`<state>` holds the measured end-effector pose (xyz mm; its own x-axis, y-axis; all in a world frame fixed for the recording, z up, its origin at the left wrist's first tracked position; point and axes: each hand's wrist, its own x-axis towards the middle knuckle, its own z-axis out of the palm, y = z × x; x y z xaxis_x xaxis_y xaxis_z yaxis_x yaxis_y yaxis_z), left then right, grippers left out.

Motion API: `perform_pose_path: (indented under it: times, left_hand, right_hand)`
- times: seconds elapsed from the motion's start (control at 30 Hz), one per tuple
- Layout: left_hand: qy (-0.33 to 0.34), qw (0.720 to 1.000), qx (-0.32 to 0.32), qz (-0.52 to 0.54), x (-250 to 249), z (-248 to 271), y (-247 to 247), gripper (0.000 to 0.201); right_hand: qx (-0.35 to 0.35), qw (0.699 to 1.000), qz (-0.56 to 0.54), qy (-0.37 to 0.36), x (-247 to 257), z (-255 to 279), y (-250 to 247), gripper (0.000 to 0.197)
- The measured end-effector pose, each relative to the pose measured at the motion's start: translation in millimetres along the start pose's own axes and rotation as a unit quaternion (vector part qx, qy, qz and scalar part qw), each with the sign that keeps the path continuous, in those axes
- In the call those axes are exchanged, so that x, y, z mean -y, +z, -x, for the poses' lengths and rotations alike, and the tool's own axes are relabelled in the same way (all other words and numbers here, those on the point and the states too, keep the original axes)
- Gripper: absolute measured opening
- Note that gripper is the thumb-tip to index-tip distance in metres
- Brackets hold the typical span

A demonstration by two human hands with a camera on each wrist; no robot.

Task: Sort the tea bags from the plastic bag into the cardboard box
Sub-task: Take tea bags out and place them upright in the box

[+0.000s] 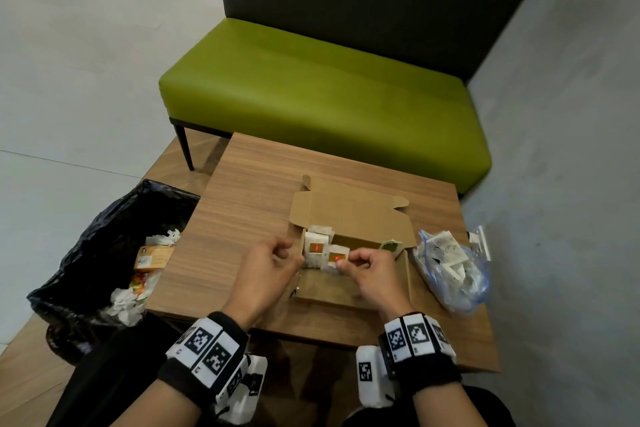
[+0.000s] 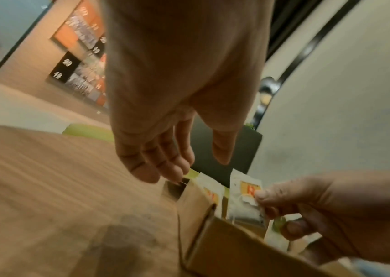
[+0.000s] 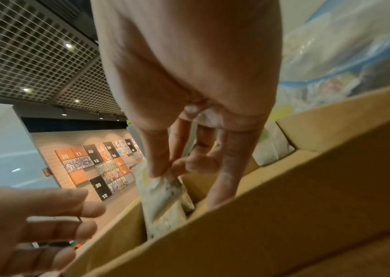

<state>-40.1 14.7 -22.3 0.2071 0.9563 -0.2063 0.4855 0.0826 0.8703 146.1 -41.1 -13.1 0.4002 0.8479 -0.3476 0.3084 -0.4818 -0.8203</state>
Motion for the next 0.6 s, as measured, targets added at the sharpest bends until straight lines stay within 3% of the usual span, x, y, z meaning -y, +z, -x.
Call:
perform_pose_path:
  times: [0.13, 0.3, 0.47, 0.6]
  left_hand:
    - [-0.020, 0.994, 0.040, -0.098, 13.2, 0.0, 9.6, 0.034]
    - [0.011, 0.988, 0.065, -0.138, 14.9, 2.9, 12.5, 0.017]
    - [0.028, 0.984, 0.070, -0.160, 14.6, 2.5, 14.6, 0.016]
    - [0.031, 0.984, 0.070, -0.160, 16.7, 1.7, 13.9, 0.018]
  right_hand:
    - [0.070, 0.996, 0.033, 0.039, -7.2, -10.1, 13.8, 0.007]
    - [0.003, 0.996, 0.066, 0.052, -17.0, -28.9, 33.3, 0.018]
    - [-0.050, 0.996, 0.059, 0.037, -13.2, -30.4, 44.1, 0.016]
    - [-0.054, 0.997, 0.049, 0.030, -13.8, -26.5, 46.9, 0.022]
